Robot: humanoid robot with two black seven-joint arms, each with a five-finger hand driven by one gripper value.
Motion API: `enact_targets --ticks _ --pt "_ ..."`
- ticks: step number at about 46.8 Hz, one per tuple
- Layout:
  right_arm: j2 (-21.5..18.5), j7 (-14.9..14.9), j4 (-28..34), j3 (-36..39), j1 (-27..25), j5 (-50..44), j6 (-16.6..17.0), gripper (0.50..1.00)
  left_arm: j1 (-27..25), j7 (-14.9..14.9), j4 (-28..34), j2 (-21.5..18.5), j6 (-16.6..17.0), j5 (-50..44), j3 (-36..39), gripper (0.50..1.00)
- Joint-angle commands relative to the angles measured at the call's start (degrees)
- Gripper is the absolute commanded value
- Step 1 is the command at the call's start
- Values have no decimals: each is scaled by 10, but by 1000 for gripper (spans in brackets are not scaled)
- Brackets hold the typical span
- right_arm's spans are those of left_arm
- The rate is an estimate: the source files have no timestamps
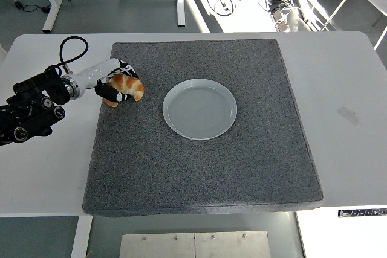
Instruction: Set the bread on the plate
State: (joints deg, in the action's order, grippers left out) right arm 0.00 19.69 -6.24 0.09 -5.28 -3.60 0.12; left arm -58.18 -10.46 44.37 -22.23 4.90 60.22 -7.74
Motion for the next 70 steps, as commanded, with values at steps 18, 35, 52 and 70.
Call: enact_targets --ticks 18,35,52,70 --pt "0 0 0 0 0 0 0 1000 -98 0 2 -40 -27 -86 7 500" --pt "0 0 0 0 0 0 0 1000 -144 -1 6 -60 -101 -80 8 500" --pt "0 0 0 0 0 0 0 1000 -203 2 7 -34 -155 -87 13 500" --pt "0 0 0 0 0 0 0 1000 -223 4 0 28 -162 -81 45 500"
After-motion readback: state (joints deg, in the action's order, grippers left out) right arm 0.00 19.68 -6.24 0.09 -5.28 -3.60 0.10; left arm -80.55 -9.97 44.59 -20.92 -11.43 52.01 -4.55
